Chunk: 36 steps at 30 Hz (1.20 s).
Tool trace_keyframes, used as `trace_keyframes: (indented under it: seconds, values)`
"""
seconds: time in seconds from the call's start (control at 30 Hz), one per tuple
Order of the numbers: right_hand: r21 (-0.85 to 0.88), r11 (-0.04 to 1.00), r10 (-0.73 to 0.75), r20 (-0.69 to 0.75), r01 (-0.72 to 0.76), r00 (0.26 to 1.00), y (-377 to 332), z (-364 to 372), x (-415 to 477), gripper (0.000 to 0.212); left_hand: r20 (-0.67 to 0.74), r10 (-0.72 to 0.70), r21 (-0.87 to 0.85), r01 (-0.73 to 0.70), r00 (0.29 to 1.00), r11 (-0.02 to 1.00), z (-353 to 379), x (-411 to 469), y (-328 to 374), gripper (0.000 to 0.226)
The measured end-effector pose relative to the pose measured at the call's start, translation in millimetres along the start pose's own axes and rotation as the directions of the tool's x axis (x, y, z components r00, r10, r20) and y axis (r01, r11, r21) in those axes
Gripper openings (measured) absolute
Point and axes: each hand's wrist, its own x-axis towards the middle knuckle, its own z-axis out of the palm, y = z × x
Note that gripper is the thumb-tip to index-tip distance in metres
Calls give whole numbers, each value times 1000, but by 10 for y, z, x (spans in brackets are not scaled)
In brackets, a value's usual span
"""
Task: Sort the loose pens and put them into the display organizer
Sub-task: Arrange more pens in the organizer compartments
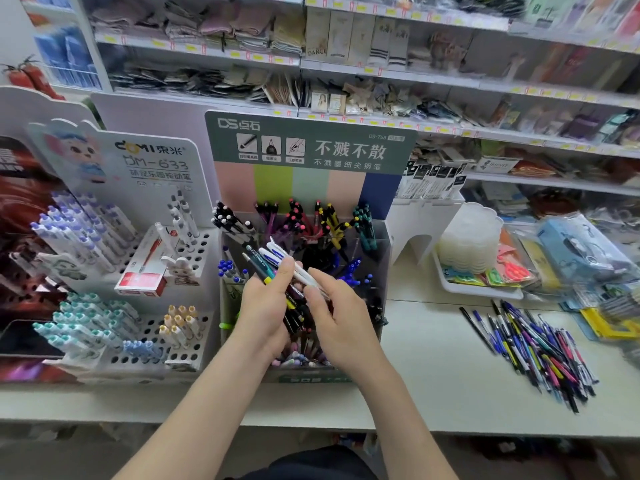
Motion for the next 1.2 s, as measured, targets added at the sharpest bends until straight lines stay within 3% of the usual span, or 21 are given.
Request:
trace_keyframes:
  seconds: [0.1, 0.2, 0.27, 0.4, 0.5, 0.67, 0.73, 0.8, 0.9, 0.97, 1.07, 1.2]
  values:
    - [-81, 997, -6, -90, -1, 996, 71, 128, 40, 34, 48, 20, 119, -25, 999, 993, -178, -14, -1, 44]
    - [-162, 984, 39, -188, -70, 981, 89, 199, 141, 34, -75, 69, 173, -55, 995, 983, -384, 30, -8, 34]
    - [-245, 968, 15, -175, -58, 984, 49, 211, 228, 33, -142, 94, 194, -65, 985, 979, -545, 62, 15, 28]
    - [-460, 888, -8, 29, 20, 1000, -68, 257, 446, 21, -180, 144, 220, -102, 973, 970, -808, 67, 103, 17]
    - [-562, 816, -51, 166, 136, 985, -251, 318, 611, 14, -154, 188, 223, -152, 970, 963, -888, 29, 136, 22]
    - [-745, 569, -91, 365, 349, 926, -443, 512, 906, 27, -77, 180, 192, -162, 981, 968, -906, -23, 170, 27]
    - [-695, 602, -100, 421, 392, 902, -413, 597, 1019, 26, -28, 167, 161, -160, 986, 974, -899, -44, 191, 26]
    - [-602, 725, -121, 367, 335, 922, -385, 613, 1058, 31, 14, 166, 143, -166, 986, 976, -899, -59, 214, 26]
    - [-399, 879, -266, 46, 262, 963, -347, 553, 908, 26, 91, 158, 132, -169, 983, 977, -910, -71, 248, 27]
    - [-165, 969, -210, -133, 187, 969, -322, 533, 684, 18, 178, 139, 145, -165, 974, 976, -914, -76, 260, 29]
    - [163, 984, 68, 22, -71, 997, -270, 540, 420, 19, 301, 79, 161, -132, 950, 978, -888, -107, 268, 30]
    - [375, 890, 226, 133, -260, 965, -216, 432, 310, 19, 378, 3, 139, -60, 926, 988, -784, -147, 228, 30]
